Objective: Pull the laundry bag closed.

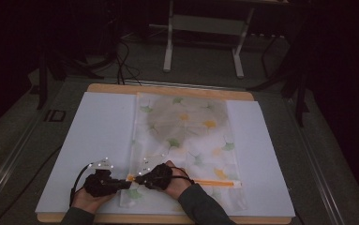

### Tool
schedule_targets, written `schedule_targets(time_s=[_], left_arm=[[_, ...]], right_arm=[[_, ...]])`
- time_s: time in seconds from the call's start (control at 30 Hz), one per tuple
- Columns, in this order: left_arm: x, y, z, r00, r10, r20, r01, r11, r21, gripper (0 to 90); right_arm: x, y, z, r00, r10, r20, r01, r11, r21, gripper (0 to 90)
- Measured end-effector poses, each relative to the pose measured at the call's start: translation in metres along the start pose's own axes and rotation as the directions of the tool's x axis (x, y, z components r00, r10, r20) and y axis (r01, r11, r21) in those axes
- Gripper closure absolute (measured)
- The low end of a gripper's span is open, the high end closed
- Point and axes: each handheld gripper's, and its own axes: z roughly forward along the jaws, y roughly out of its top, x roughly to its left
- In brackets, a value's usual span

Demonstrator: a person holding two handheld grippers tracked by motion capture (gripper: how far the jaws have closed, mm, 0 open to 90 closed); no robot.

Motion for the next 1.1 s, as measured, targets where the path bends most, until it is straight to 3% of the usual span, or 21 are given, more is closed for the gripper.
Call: schedule_targets(time_s=[1.1], left_arm=[[0.0003, -0.0008, -0.0065, 1.0000, 0.001, 0.002, -0.001, 0.9996, -0.028, 88.1]], right_arm=[[-0.0041, -0.0074, -0.0066, 0.9992, 0.006, 0.039, -0.008, 0.998, 0.069, 90.0]])
